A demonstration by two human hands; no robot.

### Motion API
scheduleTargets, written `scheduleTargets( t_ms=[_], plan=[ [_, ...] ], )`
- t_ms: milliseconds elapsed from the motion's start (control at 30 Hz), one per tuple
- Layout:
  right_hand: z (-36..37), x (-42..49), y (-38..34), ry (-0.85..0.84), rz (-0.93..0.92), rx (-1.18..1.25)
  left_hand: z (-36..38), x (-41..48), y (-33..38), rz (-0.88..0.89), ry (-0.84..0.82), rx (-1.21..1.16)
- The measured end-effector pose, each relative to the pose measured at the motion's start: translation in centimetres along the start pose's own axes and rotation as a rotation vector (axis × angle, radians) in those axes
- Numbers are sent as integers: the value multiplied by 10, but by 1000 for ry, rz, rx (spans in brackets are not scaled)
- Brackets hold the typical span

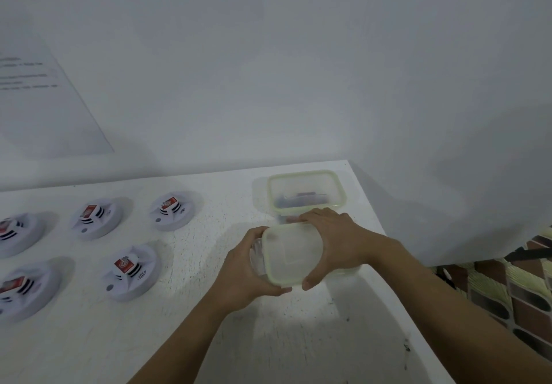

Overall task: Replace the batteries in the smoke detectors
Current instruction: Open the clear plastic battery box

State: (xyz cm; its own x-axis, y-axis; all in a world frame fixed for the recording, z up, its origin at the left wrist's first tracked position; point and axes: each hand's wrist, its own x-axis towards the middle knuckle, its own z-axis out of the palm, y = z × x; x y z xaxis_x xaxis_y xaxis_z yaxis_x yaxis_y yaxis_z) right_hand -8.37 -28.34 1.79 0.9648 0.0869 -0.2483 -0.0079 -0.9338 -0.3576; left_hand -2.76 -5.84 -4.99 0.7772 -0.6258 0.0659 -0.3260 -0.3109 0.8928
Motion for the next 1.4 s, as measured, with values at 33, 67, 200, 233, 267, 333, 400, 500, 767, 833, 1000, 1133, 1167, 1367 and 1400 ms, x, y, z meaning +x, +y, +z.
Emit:
scheduleTargets(
  t_ms=[33,67,200,233,267,333,400,500,767,833,1000,1133,1167,1367,1400],
  plan=[
    [-3,2,-1,-30,8,-4,-1,0,1,0,-5,4],
    [-5,3,-2,-48,18,4,-3,-1,2,-3,-20,3],
    [-7,2,-3,-66,94,173,-13,-5,7,-43,-120,36],
    [-5,1,-3,-60,112,209,-15,-7,7,-76,-113,41],
    [-4,-1,-5,-41,127,248,-18,-9,7,-124,-86,25],
    [0,-3,-8,14,171,308,-24,-13,5,-262,30,-37],
    [8,-4,-11,85,240,309,-32,-18,10,-394,128,-71],
    [22,-7,-12,121,351,371,-33,-27,26,-517,18,-121],
    [45,-24,-11,158,441,914,-11,-28,33,-619,-51,-301],
    [45,-25,-11,154,446,1022,-12,-25,34,-639,-69,-412],
    [50,-22,-13,142,436,1129,-11,-20,30,-665,-80,-561],
    [51,-20,-11,113,422,1182,-8,-22,28,-676,-66,-631],
    [50,-20,-11,104,420,1200,-8,-23,28,-672,-63,-643],
    [49,-18,-11,95,422,1255,-3,-25,30,-580,12,-672],
    [49,-18,-11,104,423,1252,-2,-26,30,-544,51,-634]
  ],
)
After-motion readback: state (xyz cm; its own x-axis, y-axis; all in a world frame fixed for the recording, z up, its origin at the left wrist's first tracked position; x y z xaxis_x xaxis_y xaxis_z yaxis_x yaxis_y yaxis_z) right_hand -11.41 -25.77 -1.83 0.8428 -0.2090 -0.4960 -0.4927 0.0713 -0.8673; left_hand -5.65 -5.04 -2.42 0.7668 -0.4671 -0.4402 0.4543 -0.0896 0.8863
